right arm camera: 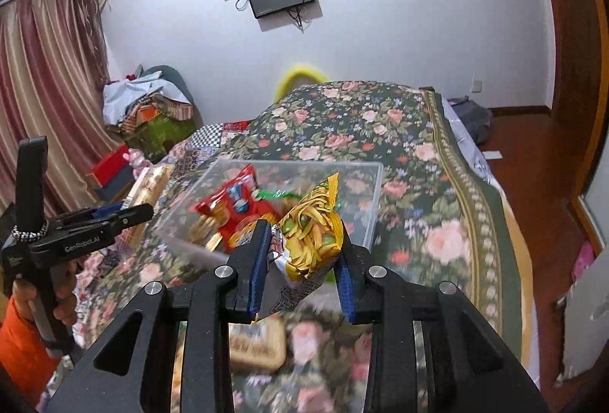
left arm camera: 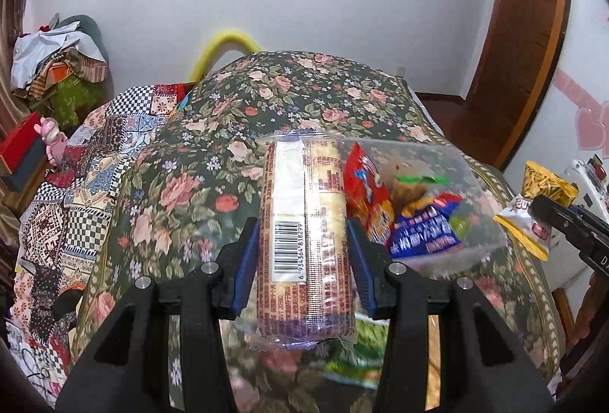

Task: Organize snacks
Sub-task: 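Lower wafer roll and yellow pea bag into the clear box, open both tools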

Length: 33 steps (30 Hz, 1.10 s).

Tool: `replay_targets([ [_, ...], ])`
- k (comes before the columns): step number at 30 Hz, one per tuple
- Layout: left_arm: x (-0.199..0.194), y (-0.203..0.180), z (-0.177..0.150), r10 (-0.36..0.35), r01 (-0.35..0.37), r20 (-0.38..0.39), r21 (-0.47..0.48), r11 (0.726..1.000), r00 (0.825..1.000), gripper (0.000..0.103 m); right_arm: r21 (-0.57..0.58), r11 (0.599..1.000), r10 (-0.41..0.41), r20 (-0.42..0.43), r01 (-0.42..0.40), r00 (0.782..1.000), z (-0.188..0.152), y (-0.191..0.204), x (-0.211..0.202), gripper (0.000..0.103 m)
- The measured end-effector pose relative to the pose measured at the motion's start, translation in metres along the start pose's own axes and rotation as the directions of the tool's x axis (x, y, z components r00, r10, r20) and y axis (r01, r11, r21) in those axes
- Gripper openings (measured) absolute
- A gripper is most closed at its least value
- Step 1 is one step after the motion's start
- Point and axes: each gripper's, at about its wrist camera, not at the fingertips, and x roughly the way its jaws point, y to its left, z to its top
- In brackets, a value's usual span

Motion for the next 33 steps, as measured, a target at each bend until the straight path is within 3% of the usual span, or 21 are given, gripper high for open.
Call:
replay_targets([
  [5,0.022,0.005,0.013,-0.006,0.005,-0.021,-0.030,1.000,1.000,0.045,-0.028,0.999,-0.044,-0.020,0.044,0.999,0.013,-0.009,0.023,0.029],
  [14,0.058,-0.003,0.017,-0.003,0.003,-0.066,0.001,1.000,0.998,0.045,-0.105,0.988,-0.127,-0.103,0.116,0.987,0.022,-0.016,0.067,0.029],
  [22,0.066,-0.002,0.017,-0.002,0.002,-0.079,-0.005,1.000,0.997,0.045,-0.145,0.982,-0.141,-0.151,0.120,0.978,0.028,-0.016,0.089,0.029],
  [29,0.048,-0.005,0.018,-0.005,0.006,-0.055,0.018,1.000,0.998,0.053,-0.200,0.969,-0.183,-0.188,0.145,0.965,0.026,-0.009,0.093,0.036],
  [33,0.027,-0.009,0.017,-0.017,0.018,-0.029,0.027,0.999,0.999,0.061,-0.206,0.967,-0.191,-0.182,0.152,0.965,0.027,-0.005,0.081,0.055],
])
